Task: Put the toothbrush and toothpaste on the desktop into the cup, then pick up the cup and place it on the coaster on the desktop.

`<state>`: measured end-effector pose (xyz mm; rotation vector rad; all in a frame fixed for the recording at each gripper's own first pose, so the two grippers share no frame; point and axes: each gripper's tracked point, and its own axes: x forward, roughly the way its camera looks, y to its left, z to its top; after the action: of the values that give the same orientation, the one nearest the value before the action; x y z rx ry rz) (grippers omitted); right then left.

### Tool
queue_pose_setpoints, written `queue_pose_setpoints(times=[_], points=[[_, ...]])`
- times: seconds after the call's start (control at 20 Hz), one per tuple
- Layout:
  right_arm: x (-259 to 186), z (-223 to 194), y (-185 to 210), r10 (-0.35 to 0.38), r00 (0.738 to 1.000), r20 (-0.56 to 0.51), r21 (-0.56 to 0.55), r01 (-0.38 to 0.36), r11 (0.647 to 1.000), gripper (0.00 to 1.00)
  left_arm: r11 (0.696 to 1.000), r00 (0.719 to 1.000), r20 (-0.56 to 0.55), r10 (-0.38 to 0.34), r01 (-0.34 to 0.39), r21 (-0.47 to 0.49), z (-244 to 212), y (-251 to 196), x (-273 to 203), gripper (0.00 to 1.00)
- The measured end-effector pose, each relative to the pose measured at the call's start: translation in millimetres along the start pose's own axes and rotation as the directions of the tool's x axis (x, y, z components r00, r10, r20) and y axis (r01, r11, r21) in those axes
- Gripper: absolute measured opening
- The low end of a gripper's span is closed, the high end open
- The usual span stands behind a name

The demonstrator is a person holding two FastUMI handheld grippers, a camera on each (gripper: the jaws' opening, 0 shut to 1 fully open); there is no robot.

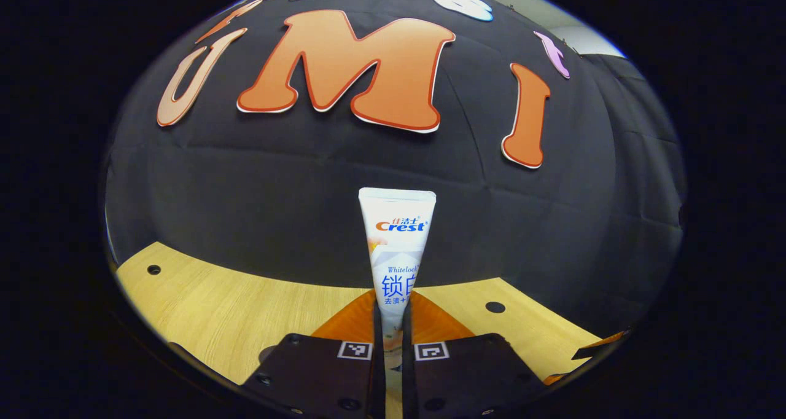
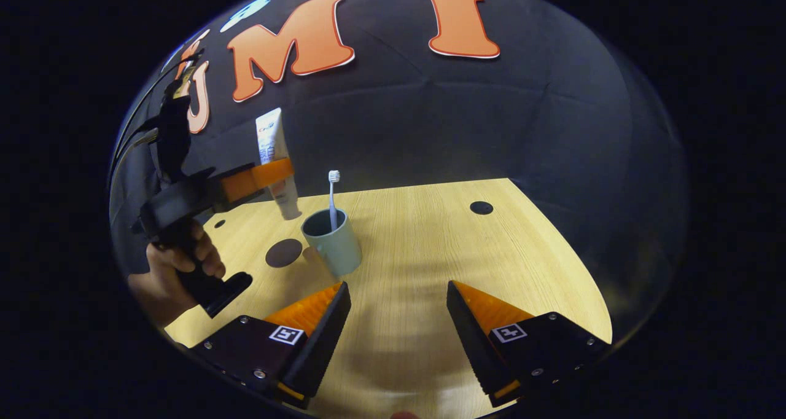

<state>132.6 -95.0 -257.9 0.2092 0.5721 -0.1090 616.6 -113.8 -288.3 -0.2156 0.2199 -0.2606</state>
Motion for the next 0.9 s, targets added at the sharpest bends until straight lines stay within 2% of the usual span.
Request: queue_pose_setpoints(times=[0.35, 0.55, 0.9], points=[[14.7, -10.5, -13.2, 0.001, 1.0, 0.007, 0.015, -0.001, 1.0, 0.95, 0.998, 1.0, -0.026, 0.007, -0.008, -0.056, -36.7, 0.6, 27.7, 0.1], [20.5, -20.8, -17.5, 0.002, 1.0, -0.016, 0.018, -0.002, 1.0, 0.96, 0.999, 0.997, -0.077, 0.028, -0.03, -0.023, -67.0, 4.1, 26.8, 0.11], [20.9, -17.0, -12.8, 0.012, 1.0, -0.004, 0.022, -0.012, 1.0, 0.95, 0.999, 0.993, -0.113, 0.035, -0.032, 0.028, -83.8, 4.1, 23.7, 0.12]])
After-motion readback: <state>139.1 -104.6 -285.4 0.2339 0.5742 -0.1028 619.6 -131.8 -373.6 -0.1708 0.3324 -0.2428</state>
